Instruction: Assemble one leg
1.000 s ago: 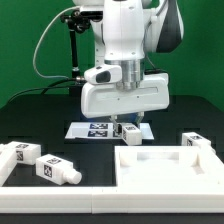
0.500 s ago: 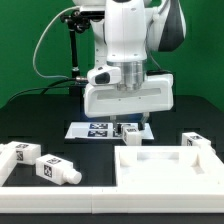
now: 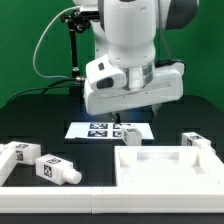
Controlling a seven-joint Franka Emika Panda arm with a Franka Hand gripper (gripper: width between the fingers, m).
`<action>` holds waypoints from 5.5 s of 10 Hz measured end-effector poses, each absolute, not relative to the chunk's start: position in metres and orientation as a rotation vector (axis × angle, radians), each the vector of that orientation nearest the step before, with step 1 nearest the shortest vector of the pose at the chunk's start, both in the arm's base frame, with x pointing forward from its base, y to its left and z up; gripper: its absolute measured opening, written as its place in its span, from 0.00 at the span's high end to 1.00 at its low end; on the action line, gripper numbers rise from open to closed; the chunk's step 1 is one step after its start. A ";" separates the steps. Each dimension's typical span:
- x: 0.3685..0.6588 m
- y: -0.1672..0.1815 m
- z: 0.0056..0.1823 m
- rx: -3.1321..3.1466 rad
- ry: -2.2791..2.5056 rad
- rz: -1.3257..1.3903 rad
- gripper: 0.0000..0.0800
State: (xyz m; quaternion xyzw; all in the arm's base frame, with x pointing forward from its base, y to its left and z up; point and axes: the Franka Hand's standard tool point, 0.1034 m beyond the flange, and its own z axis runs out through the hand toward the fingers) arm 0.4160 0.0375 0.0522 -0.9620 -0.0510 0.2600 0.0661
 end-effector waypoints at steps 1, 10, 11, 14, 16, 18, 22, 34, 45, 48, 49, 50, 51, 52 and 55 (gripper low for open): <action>0.410 0.040 0.052 -2.861 -0.168 0.886 0.19; 0.420 0.015 0.030 -2.672 -0.316 1.424 0.19; 0.419 0.017 0.028 -2.688 -0.281 1.440 0.19; 0.410 0.030 0.010 -2.726 -0.174 1.520 0.19; 0.410 0.030 0.010 -2.721 -0.186 1.519 0.32; 0.410 0.030 0.009 -2.721 -0.186 1.520 0.58; 0.425 0.036 0.043 -2.701 -0.173 1.502 0.64; 0.595 0.075 0.123 -3.018 -0.252 0.134 0.64; 0.639 0.113 0.111 -2.935 -0.189 -0.797 0.64; 0.635 0.122 0.095 -2.935 -0.196 -0.784 0.64; 0.633 0.121 0.093 -2.939 -0.206 -0.777 0.64; 0.632 0.120 0.093 -2.941 -0.215 -0.777 0.64; 0.630 0.120 0.093 -2.943 -0.225 -0.778 0.64; 0.628 0.119 0.092 -2.944 -0.230 -0.780 0.64; 0.625 0.110 0.092 -2.948 -0.256 -0.824 0.64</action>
Offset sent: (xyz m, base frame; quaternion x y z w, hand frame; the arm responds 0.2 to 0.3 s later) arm 0.0408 -0.0560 0.0053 -0.1578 -0.3222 0.0426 0.9324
